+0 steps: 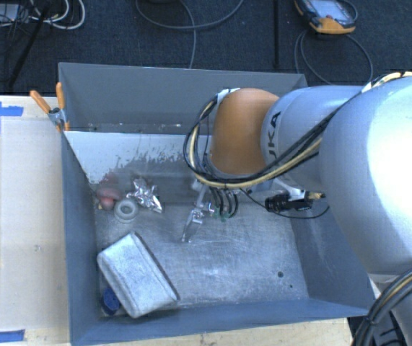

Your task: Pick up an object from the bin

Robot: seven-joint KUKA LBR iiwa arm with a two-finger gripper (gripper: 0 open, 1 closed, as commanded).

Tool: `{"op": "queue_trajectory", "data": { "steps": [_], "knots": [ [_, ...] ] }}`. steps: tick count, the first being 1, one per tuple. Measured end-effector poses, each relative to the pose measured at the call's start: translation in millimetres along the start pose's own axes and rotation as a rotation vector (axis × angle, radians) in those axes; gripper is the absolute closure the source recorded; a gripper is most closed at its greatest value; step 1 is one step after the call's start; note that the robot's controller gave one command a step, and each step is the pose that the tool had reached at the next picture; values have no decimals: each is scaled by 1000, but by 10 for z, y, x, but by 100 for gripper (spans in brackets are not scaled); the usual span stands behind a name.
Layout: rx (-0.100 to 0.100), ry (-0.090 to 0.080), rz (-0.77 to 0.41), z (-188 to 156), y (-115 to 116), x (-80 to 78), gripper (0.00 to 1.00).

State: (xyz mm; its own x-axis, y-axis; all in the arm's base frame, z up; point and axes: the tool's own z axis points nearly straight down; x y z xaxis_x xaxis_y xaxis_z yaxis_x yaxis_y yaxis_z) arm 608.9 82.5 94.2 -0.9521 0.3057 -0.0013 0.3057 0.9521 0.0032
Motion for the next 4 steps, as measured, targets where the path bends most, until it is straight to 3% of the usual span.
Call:
{"op": "queue_trajectory", "data": {
  "steps": [1, 2, 3, 4],
  "knots": [
    [-2, 1, 124, -420, 937, 385, 0],
    [2, -5, -46, 154, 1087, 348, 0],
    [2, -5, -47, 149, 1087, 349, 100],
    [6, -1, -132, 126, 1213, 585, 100]
  ]
}}
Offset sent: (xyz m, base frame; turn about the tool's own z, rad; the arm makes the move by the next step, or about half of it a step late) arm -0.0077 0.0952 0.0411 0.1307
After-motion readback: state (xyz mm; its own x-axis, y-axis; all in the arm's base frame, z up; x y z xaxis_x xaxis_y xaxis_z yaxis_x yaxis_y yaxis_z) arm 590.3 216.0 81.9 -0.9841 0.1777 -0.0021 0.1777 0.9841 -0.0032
